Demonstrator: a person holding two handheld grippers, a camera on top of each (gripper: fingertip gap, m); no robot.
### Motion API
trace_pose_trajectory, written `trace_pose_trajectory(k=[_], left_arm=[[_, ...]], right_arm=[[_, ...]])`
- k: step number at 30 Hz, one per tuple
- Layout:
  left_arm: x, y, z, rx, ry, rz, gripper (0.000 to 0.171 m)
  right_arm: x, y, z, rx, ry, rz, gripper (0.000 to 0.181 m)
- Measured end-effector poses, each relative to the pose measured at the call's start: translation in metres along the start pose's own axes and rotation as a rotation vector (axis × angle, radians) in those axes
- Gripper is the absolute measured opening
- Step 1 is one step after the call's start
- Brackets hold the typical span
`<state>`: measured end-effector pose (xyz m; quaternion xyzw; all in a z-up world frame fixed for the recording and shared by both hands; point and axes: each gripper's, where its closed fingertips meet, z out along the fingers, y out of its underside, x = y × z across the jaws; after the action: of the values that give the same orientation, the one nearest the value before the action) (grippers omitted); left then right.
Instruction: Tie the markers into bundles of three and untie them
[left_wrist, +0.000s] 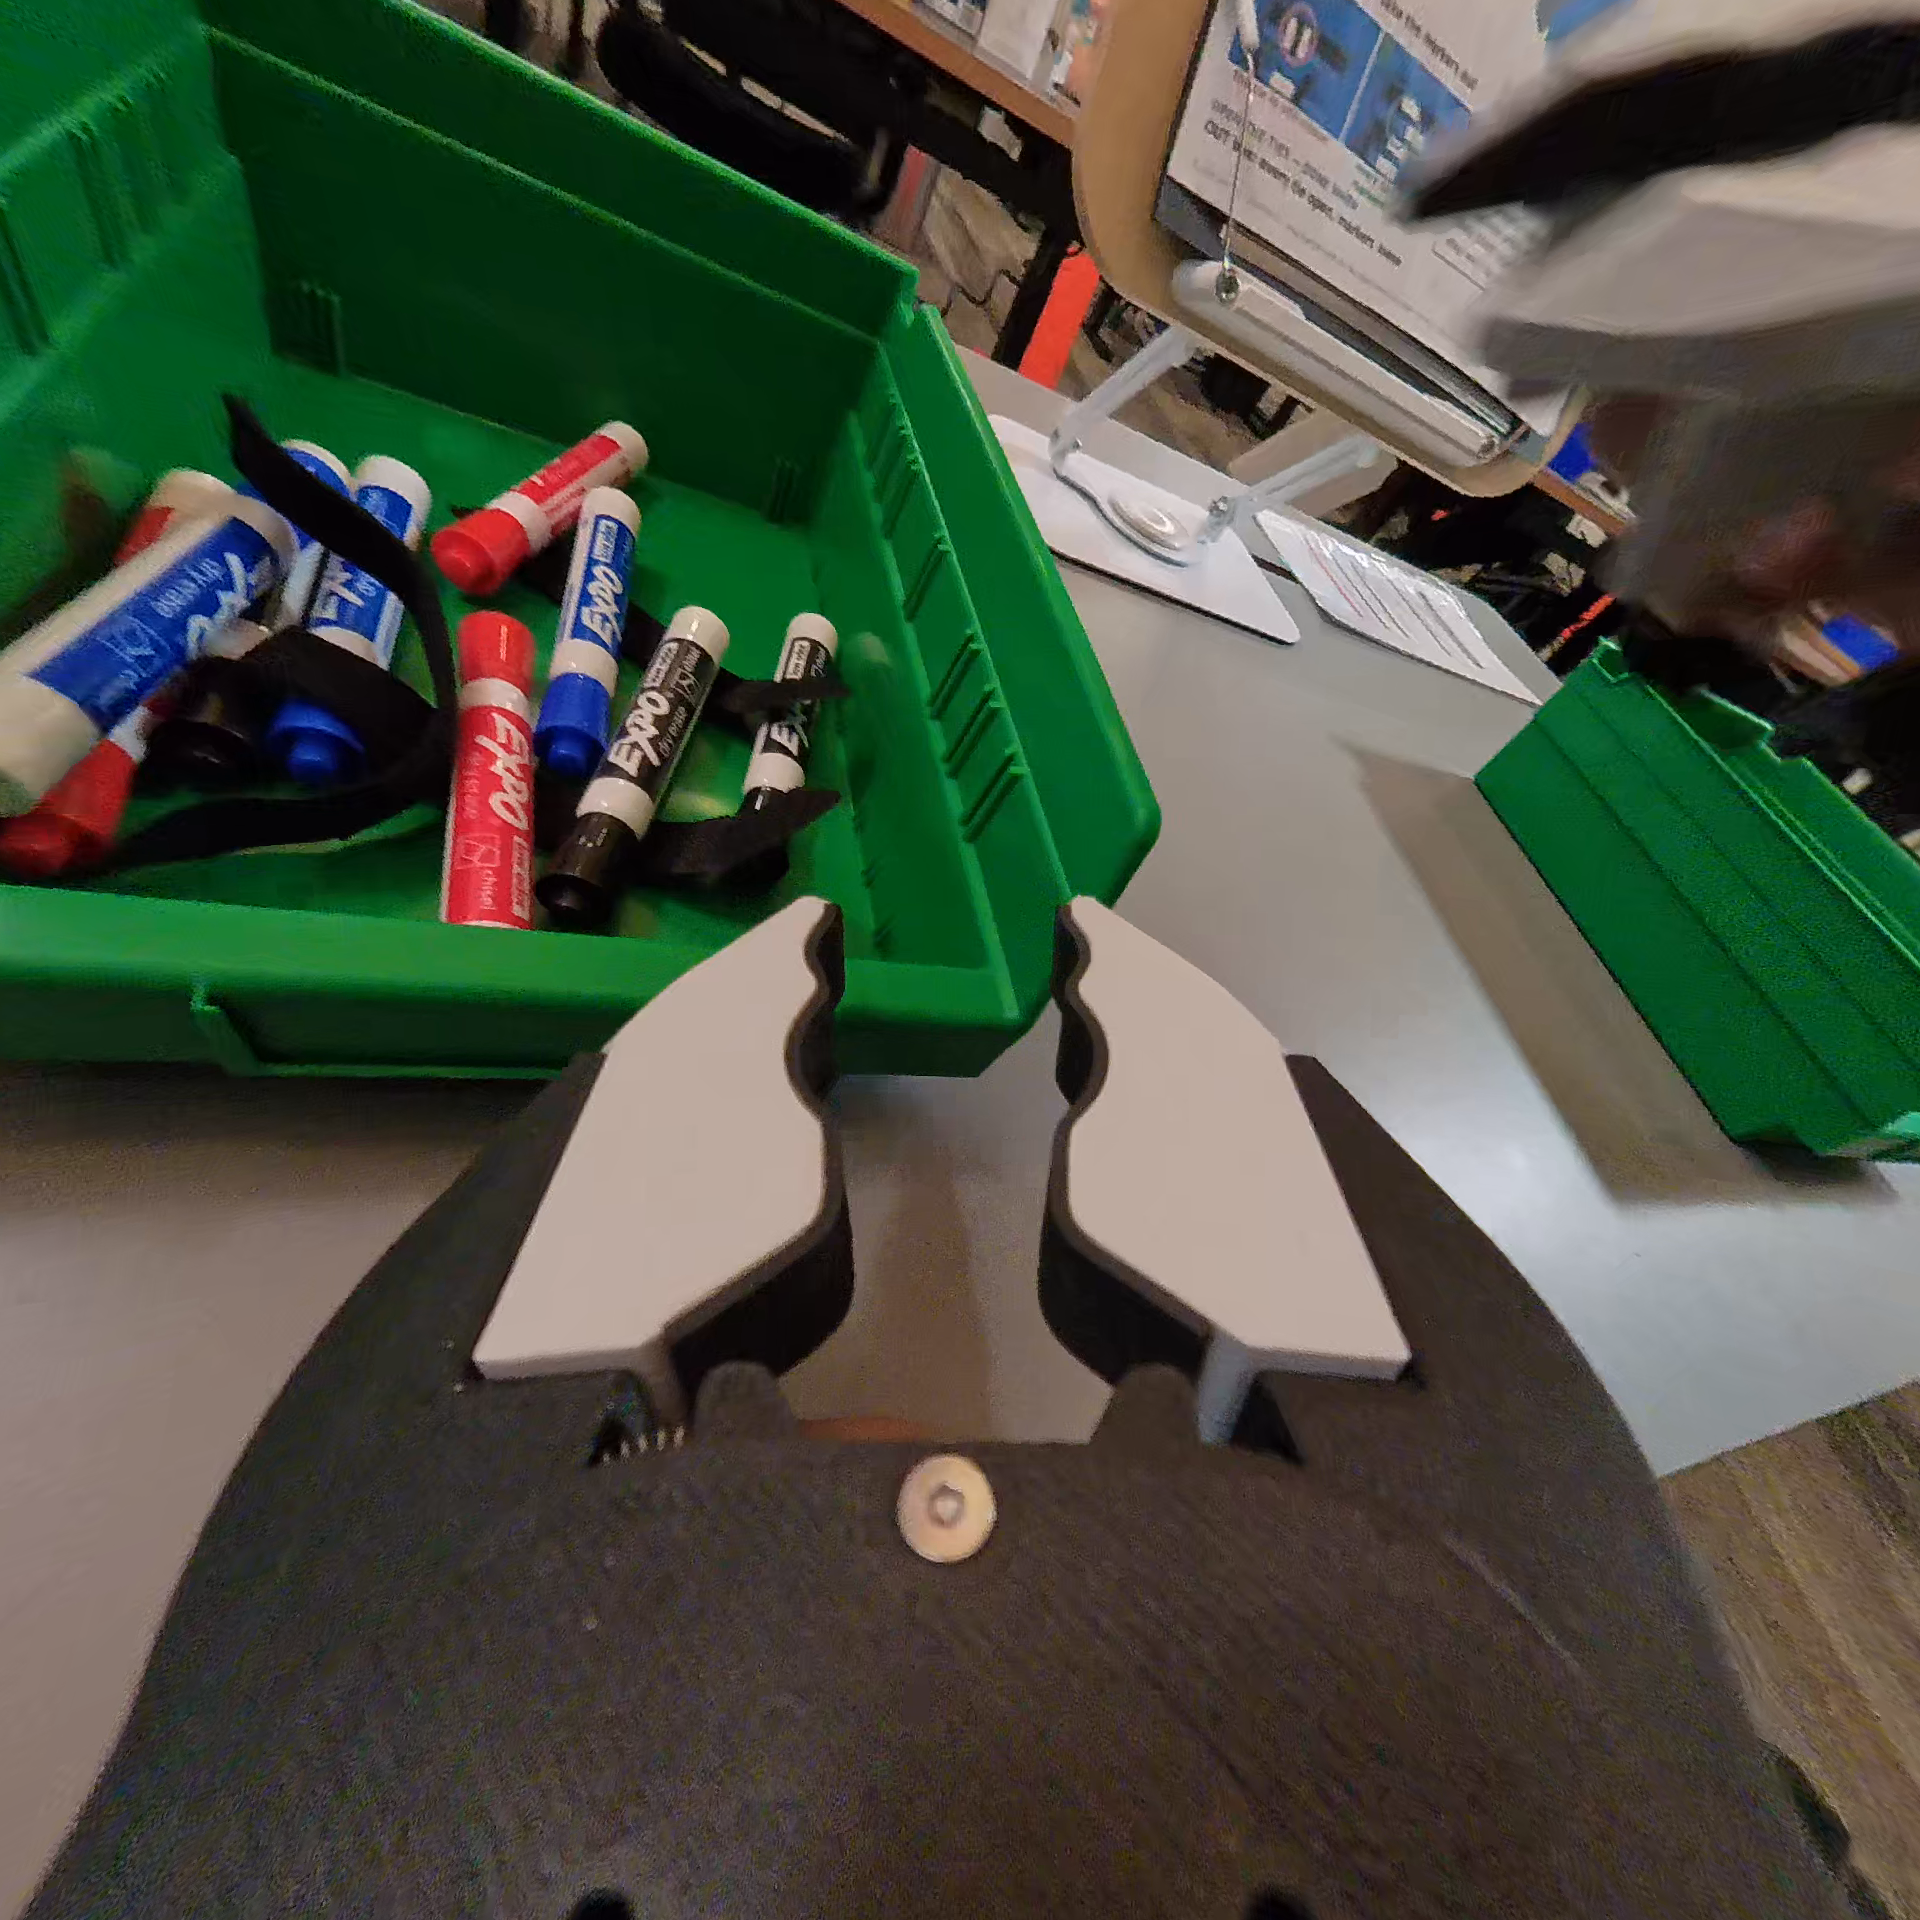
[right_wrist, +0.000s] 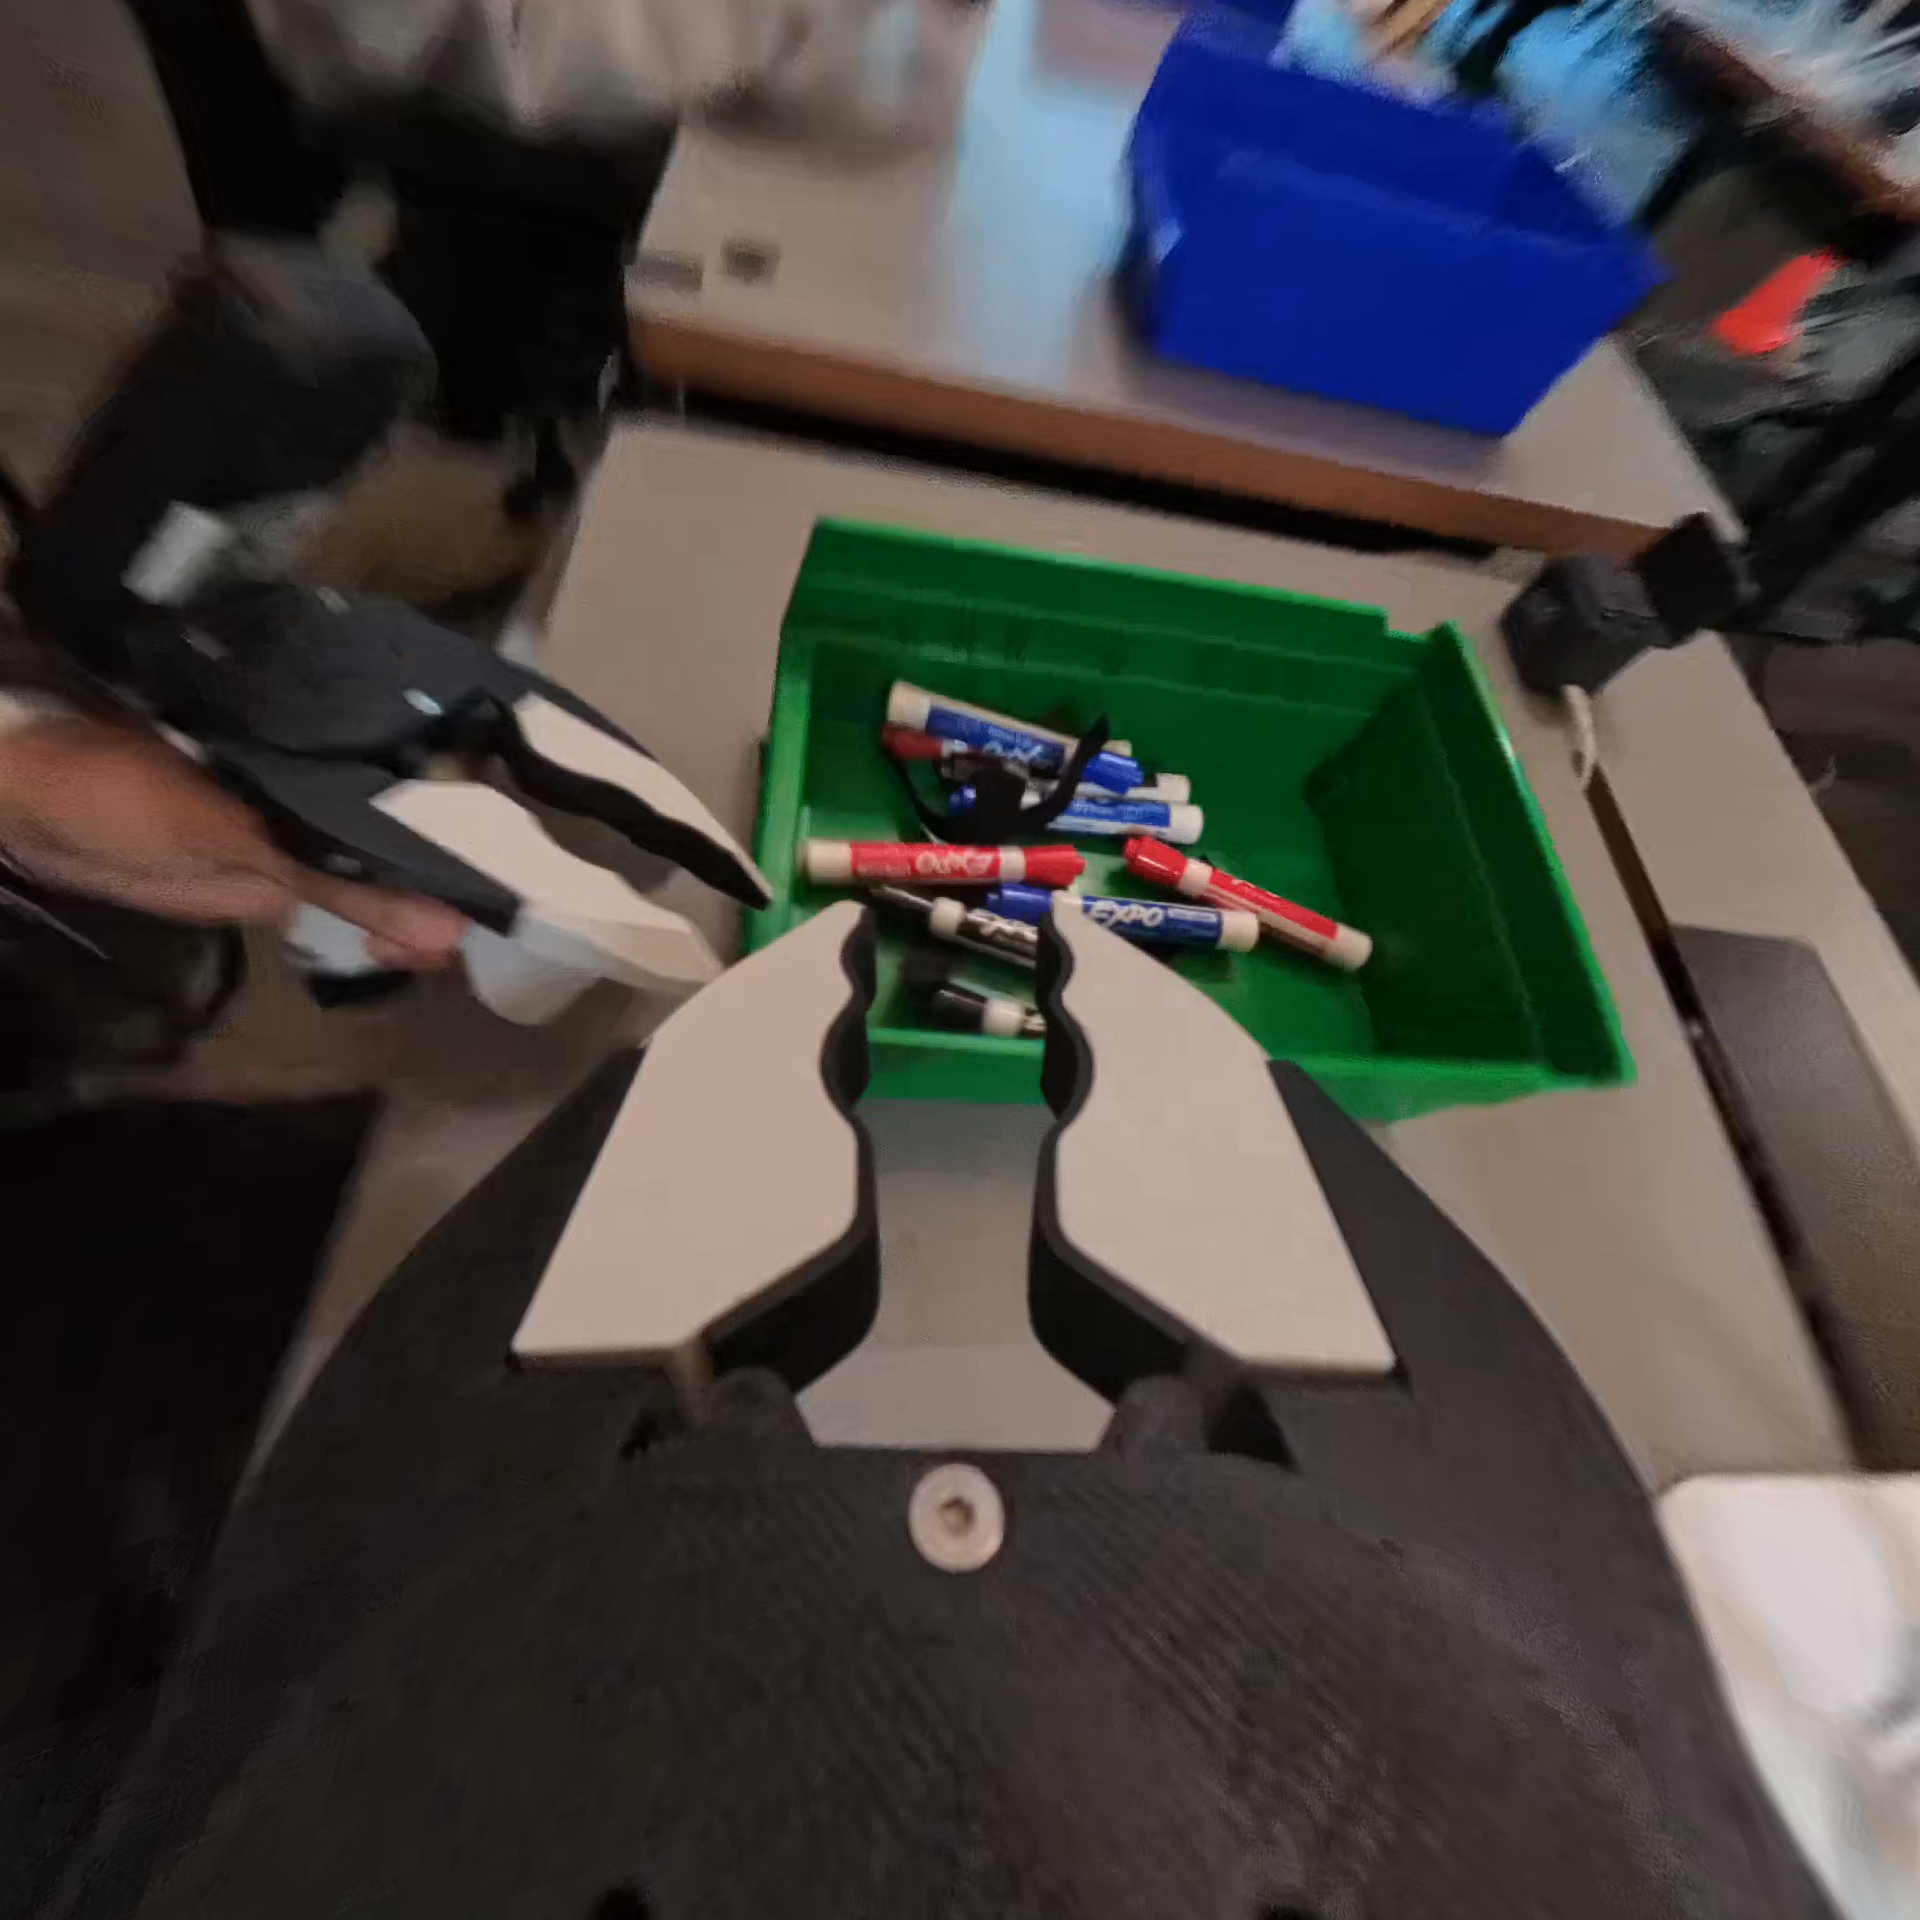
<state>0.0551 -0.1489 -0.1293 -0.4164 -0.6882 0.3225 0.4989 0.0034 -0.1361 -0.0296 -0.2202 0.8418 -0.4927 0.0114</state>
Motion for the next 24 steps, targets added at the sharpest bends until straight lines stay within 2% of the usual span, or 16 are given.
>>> trace_pose_trajectory(k=[2,5,8,11,15,18,21,24], left_arm=[[0.003,0.004,0.001,-0.027,0.023,0.016,0.039],[0.009,0.011,0.001,-0.063,0.047,0.073,0.041],[0.011,0.014,-0.001,-0.082,0.054,0.143,0.042],[0.007,0.015,-0.005,-0.087,0.040,0.182,0.044],[0.002,0.016,-0.010,-0.100,0.059,0.130,0.045],[0.001,0.016,-0.013,-0.098,0.061,0.132,0.045],[0.001,0.017,-0.016,-0.104,0.068,0.127,0.046],[0.001,0.015,-0.018,-0.095,0.076,0.113,0.046]], right_arm=[[0.014,0.005,0.036,-0.186,-0.088,-0.166,0.030],[0.014,0.026,0.079,-0.422,-0.282,-0.361,0.029],[0.011,0.057,0.110,-0.631,-0.426,-0.526,0.026],[0.010,0.086,0.132,-0.780,-0.496,-0.677,0.026],[0.014,0.110,0.156,-0.859,-0.472,-0.809,0.034],[0.019,0.121,0.159,-0.899,-0.464,-0.912,0.021],[0.013,0.107,0.152,-0.878,-0.482,-0.835,0.018],[0.009,0.068,0.138,-0.728,-0.437,-0.711,0.018]])
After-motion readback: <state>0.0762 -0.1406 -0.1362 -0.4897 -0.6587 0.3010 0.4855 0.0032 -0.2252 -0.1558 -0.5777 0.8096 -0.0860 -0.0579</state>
